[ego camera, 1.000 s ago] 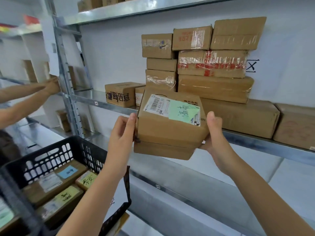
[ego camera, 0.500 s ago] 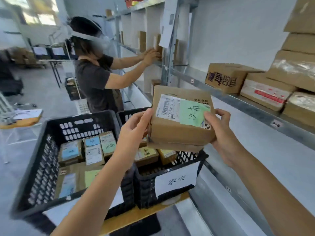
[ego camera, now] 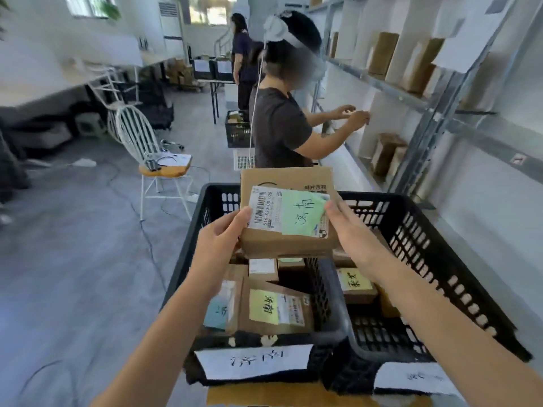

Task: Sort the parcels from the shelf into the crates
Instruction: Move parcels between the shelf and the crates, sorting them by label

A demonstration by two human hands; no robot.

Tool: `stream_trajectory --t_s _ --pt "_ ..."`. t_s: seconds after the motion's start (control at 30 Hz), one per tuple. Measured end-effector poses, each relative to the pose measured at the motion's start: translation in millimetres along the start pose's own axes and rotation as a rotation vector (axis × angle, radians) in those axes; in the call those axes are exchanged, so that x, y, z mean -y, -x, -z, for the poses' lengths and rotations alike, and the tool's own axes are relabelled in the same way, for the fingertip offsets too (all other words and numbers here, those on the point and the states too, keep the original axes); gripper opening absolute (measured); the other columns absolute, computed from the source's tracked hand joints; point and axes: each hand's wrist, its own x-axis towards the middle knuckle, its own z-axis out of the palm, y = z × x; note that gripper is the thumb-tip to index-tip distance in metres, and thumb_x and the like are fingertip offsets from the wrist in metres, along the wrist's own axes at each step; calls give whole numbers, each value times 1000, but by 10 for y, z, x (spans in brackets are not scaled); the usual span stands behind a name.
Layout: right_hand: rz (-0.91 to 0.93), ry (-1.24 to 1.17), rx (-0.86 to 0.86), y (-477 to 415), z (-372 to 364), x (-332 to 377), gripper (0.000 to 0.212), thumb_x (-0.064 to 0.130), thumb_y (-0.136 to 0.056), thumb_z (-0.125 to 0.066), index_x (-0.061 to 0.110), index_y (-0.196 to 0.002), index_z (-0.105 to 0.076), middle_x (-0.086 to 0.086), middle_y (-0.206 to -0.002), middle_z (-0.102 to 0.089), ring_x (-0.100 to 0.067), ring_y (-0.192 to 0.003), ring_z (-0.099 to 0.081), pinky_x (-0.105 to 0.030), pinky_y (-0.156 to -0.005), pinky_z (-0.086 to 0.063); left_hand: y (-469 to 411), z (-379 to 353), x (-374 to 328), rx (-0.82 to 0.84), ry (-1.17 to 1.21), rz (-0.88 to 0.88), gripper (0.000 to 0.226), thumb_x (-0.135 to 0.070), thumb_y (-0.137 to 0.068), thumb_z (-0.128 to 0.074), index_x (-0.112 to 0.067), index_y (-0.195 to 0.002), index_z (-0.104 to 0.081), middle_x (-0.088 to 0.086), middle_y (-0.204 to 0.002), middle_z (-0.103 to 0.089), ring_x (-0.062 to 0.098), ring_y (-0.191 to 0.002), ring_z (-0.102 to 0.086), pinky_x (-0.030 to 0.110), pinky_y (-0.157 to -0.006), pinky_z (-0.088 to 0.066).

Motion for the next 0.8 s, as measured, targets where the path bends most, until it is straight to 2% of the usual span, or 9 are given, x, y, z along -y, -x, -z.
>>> stream_trajectory --t_s 0.1,0.2,0.3,0.37,0.47,0.53,0.63,0.7,0.8 --pt "-16 17 4 -410 -254 -62 55 68 -92 -38 57 -145 -31 43 -104 -63 7 -113 -58 -10 -83 -46 -334 224 114 -18 18 38 20 -54 -86 -67 -40 -96 -78 -8 -101 -77 12 -95 -73 39 -88 -57" --pt "-64 -35 21 -805 -446 -202 47 53 -101 -39 47 -147 -34 33 -99 -70 11 -95 -65 -4 -68 -49 -697 381 234 -33 -18 60 21 -57 -86 -65 -41 -90 -78 -11 -96 -77 8 -90 -73 30 -81 -58" --pt "-129 -65 8 -1146 -598 -365 47 51 -101 -39 45 -147 -36 25 -101 -73 3 -96 -69 -19 -76 -54 -1010 476 371 -63 -81 74 30 -59 -87 -62 -36 -102 -75 -19 -92 -76 -2 -86 -70 20 -74 -56" --pt "-176 -62 14 -1326 -680 -493 43 52 -101 -39 49 -144 -38 23 -103 -73 1 -94 -70 -26 -79 -53 -1184 517 471 -70 -132 91 28 -55 -91 -60 -35 -103 -75 -19 -89 -76 0 -87 -70 20 -75 -55" --pt "-257 -82 50 -1542 -781 -682 35 51 -103 -36 54 -137 -41 17 -109 -73 -5 -98 -70 -31 -81 -55 -1391 534 638 -79 -224 143 26 -52 -93 -60 -32 -96 -76 -15 -83 -76 3 -80 -69 22 -68 -54" --pt "-298 -91 58 -1686 -825 -797 36 51 -104 -32 49 -138 -43 12 -114 -72 -10 -102 -69 -34 -84 -55 -1522 513 742 -99 -308 162 29 -52 -94 -58 -30 -92 -76 -12 -82 -75 6 -78 -68 23 -64 -52" --pt "-343 -111 60 -1898 -902 -965 42 50 -104 -32 41 -144 -42 7 -119 -69 -11 -102 -69 -30 -76 -56 -1766 491 846 -105 -439 152 33 -46 -98 -54 -20 -91 -75 -5 -86 -73 12 -81 -66 22 -61 -46" --pt "-371 -116 66 -2013 -976 -1081 46 51 -103 -33 42 -148 -36 3 -130 -64 -17 -111 -66 -38 -87 -57 -1925 481 890 -115 -519 151 28 -36 -101 -52 -16 -94 -70 -4 -89 -71 11 -83 -65 20 -61 -45" --pt "-406 -105 91 -2166 -1083 -1181 49 54 -102 -33 44 -150 -31 2 -133 -63 -21 -118 -61 -52 -102 -49 -2107 454 969 -174 -631 184 26 -25 -103 -45 -11 -96 -66 -3 -85 -65 6 -70 -56 20 -54 -39"
